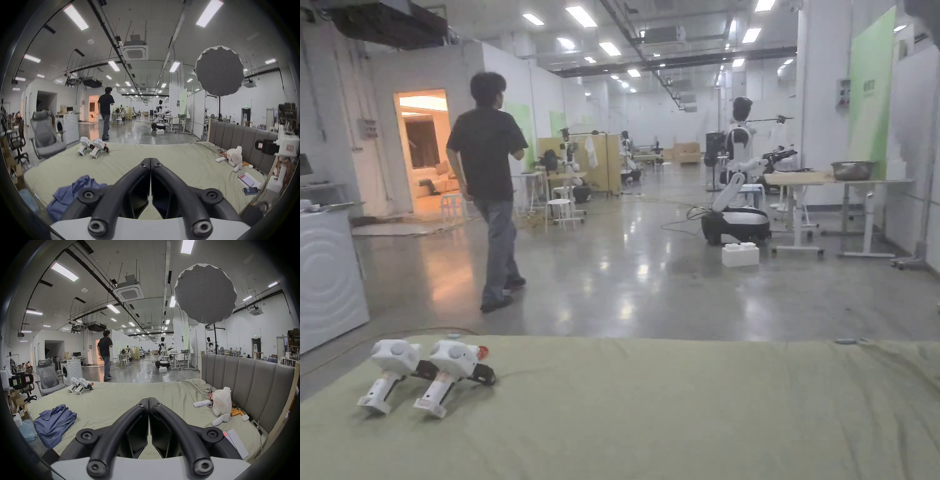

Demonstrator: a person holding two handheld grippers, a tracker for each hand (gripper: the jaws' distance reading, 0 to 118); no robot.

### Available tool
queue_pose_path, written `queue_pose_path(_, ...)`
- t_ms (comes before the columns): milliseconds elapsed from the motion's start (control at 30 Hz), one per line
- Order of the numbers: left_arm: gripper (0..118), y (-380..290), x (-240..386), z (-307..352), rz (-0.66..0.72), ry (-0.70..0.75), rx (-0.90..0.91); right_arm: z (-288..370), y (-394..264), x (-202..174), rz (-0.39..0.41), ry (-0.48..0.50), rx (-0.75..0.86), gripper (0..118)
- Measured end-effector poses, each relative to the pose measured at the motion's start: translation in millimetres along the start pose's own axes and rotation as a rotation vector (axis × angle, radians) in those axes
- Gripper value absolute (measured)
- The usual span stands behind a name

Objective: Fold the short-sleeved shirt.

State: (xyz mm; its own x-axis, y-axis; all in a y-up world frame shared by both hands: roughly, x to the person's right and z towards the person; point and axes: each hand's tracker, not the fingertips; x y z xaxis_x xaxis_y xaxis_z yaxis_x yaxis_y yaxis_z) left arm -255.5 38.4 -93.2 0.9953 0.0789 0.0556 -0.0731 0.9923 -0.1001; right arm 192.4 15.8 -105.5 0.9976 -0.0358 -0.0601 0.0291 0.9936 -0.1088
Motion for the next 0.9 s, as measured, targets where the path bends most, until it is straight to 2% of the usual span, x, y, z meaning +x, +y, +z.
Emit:
queue_pose_path(67,38,-1.0,-23.0,-7.3,0.056,0.031,-0.079,-1.8,-4.8,-0.7,0.004,0.007,-0.016,0)
queue_pose_path(100,61,-2.6,-34.3,-10.6,0.053,0.037,-0.118,-2.4,-6.9,-0.9,0.005,0.011,-0.024,0)
queue_pose_path(200,96,-17.0,-74.3,-21.4,0.039,0.112,-0.195,-5.6,-16.3,-0.9,-0.001,0.023,-0.057,0)
queue_pose_path(433,101,-87.5,-168.6,-89.6,0.071,0.187,-0.489,-24.9,-38.7,-8.5,-0.009,0.049,-0.160,0)
queue_pose_path(500,102,-109.1,-181.3,-113.3,0.075,0.208,-0.570,-30.5,-43.3,-12.0,0.006,0.050,-0.188,0)
queue_pose_path(600,102,-139.8,-213.1,-146.1,0.177,0.225,-0.604,-34.9,-50.2,-15.6,0.040,0.037,-0.238,0)
queue_pose_path(800,101,-199.7,-258.0,-203.8,0.208,0.290,-0.758,-45.2,-67.3,-15.8,0.095,-0.007,-0.353,0)
queue_pose_path(867,94,-218.7,-261.1,-212.4,0.201,0.314,-0.814,-47.5,-71.8,-16.9,0.094,-0.013,-0.372,0)
queue_pose_path(900,80,-225.3,-260.0,-214.2,0.202,0.328,-0.835,-48.1,-73.2,-17.6,0.094,-0.012,-0.381,0)
